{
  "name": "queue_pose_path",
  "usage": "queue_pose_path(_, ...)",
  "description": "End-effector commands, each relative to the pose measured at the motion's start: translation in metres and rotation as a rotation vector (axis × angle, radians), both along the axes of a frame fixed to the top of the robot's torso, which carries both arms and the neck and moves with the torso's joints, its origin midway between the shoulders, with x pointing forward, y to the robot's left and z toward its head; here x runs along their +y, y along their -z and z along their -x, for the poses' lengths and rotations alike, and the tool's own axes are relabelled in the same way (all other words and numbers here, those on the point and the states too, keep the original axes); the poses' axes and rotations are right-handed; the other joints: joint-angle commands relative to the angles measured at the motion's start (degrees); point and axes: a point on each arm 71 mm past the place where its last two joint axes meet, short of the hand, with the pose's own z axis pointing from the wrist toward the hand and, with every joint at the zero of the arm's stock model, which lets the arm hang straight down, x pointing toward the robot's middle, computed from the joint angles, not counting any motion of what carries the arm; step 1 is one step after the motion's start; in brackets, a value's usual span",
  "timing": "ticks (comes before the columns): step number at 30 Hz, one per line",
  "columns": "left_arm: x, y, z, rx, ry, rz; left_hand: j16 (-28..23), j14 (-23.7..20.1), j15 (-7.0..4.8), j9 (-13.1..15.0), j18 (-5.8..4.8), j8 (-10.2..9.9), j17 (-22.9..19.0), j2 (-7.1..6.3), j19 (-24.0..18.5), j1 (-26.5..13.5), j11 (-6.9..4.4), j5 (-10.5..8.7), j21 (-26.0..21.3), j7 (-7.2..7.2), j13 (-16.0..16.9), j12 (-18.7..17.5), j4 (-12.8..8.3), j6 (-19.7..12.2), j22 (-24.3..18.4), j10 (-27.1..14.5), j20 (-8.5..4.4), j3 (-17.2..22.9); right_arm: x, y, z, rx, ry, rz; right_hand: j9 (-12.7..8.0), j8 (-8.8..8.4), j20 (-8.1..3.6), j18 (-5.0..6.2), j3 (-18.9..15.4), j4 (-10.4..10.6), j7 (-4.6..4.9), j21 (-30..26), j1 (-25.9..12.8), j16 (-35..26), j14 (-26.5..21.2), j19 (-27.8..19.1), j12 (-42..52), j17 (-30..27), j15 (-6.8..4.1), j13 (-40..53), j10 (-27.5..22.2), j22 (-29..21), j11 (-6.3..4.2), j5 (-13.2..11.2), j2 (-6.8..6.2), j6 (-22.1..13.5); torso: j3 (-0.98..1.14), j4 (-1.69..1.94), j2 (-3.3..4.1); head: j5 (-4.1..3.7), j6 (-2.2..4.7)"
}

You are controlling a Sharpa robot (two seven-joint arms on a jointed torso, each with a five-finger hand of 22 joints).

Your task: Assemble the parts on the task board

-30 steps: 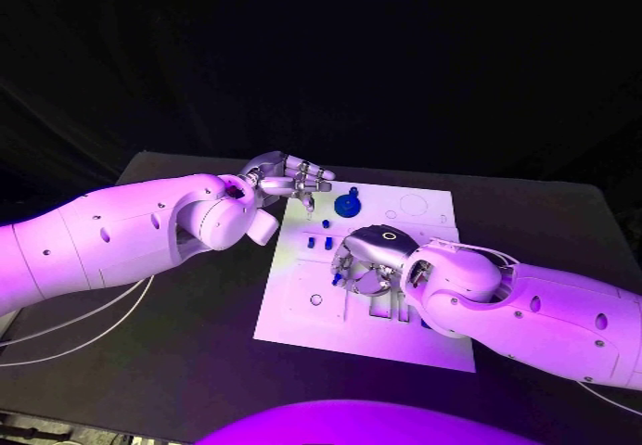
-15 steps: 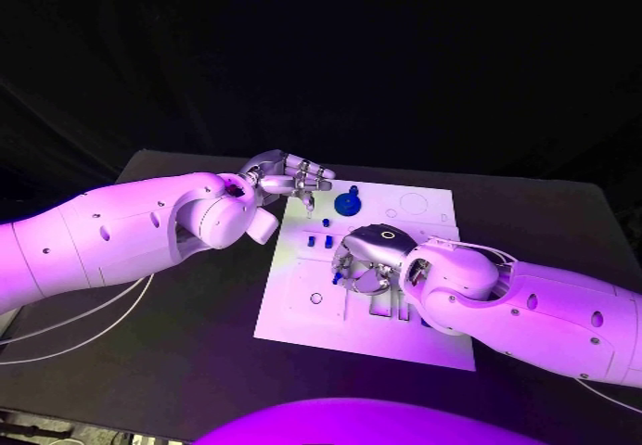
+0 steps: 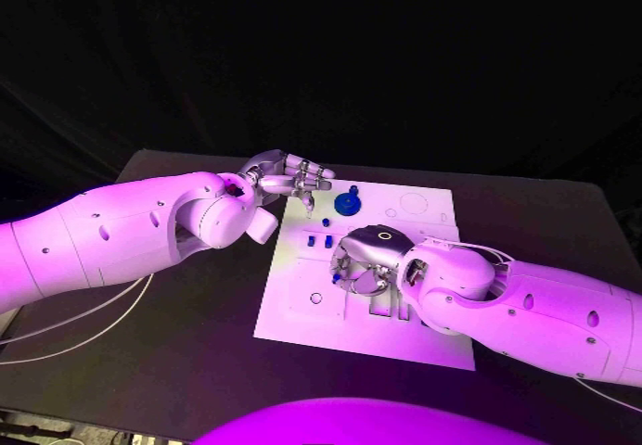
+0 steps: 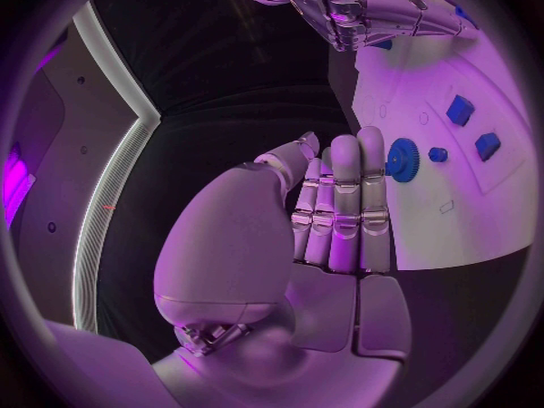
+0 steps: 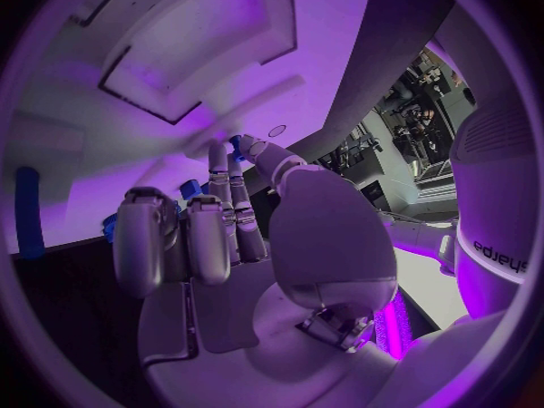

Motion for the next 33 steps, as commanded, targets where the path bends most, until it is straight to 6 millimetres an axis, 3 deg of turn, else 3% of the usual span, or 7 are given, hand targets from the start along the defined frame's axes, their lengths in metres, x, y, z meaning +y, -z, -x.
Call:
queue_pose_path(1, -0.002, -0.001, 0.001, -0.001, 0.013, 0.006, -0.3, -0.24, -0.04, -0.05, 0.81, -0.24, -0.09, 0.49, -0.02, -0.04, 0.06, 0.18, -0.27, -0.2, 0.1, 0.06, 0.03, -0.38, -0.05, -0.49, 0.37, -0.36, -0.001, 0.004, 0.001, 0.002, 0.002, 0.05, -0.46, -0.87, -0.01, 0.03, -0.29, 0.42, 0.46, -0.58, -0.62, -0.34, 3.16, 0.04, -0.59, 1.45, 0.41, -0.3, -1.14, 3.18, 0.32, 0.45, -0.32, -1.2, 0.02, -0.07, 0.01, 0.01, -0.33)
queue_pose_path(7, -0.002, -0.001, 0.001, -0.001, 0.011, 0.005, -0.3, -0.25, -0.03, -0.07, 0.81, -0.25, -0.1, 0.51, 0.0, -0.05, 0.09, 0.19, -0.3, -0.17, 0.11, 0.07, 0.03, -0.45, -0.07, -0.58, 0.38, -0.4, -0.002, 0.004, 0.0, -0.005, 0.013, 0.049, -1.52, -2.92, 0.77, 0.31, -1.0, 0.9, 1.86, -1.94, -0.93, -1.03, 2.84, -0.59, -1.31, 0.53, 1.34, -0.98, -3.21, 2.14, 1.44, 1.0, -1.29, -4.28, 0.02, -0.05, -0.03, -0.1, -0.33)
queue_pose_path(20, -0.002, -0.001, 0.0, -0.001, 0.01, 0.005, -0.3, -0.26, -0.02, -0.09, 0.82, -0.27, -0.1, 0.52, 0.01, -0.05, 0.11, 0.19, -0.33, -0.15, 0.11, 0.06, 0.04, -0.52, -0.09, -0.66, 0.39, -0.43, -0.006, -0.001, 0.004, -0.024, 0.018, 0.016, -3.0, -3.14, 1.52, 0.67, -2.44, 1.2, 2.62, -3.4, -0.93, -1.84, 2.34, -1.3, -0.82, -0.59, 1.98, -1.37, -4.78, 1.07, 2.15, 1.16, -2.52, -7.67, -0.01, 0.01, -0.07, -0.31, 0.06)
queue_pose_path(25, -0.001, -0.001, 0.0, -0.001, 0.01, 0.005, -0.29, -0.27, 0.0, -0.11, 0.82, -0.29, -0.11, 0.56, 0.02, -0.03, 0.13, 0.19, -0.36, -0.12, 0.11, 0.07, 0.03, -0.6, -0.11, -0.74, 0.4, -0.45, -0.019, -0.009, 0.007, -0.027, 0.029, 0.008, -3.12, -2.89, 1.57, 0.64, -2.68, 1.14, 2.57, -3.23, -0.7, -1.79, 2.35, -1.21, -0.44, -0.54, 1.97, -1.33, -4.66, 1.25, 2.09, 1.31, -2.6, -7.46, -0.03, 0.02, -0.06, -0.56, 0.51)
queue_pose_path(33, 0.001, -0.001, 0.0, -0.002, 0.007, 0.004, -0.29, -0.27, 0.0, -0.11, 0.82, -0.29, -0.11, 0.56, 0.02, -0.03, 0.13, 0.19, -0.36, -0.12, 0.11, 0.07, 0.03, -0.6, -0.11, -0.74, 0.4, -0.45, -0.056, -0.036, 0.001, 0.014, 0.098, -0.017, -3.17, -2.4, 1.6, 0.75, -3.12, 1.03, 2.43, -3.64, -0.25, -1.96, 2.28, -1.38, 0.04, -0.79, 1.93, -1.37, -4.84, 0.96, 2.04, 1.57, -2.74, -6.34, -0.05, -0.14, -0.13, -1.2, 1.27)
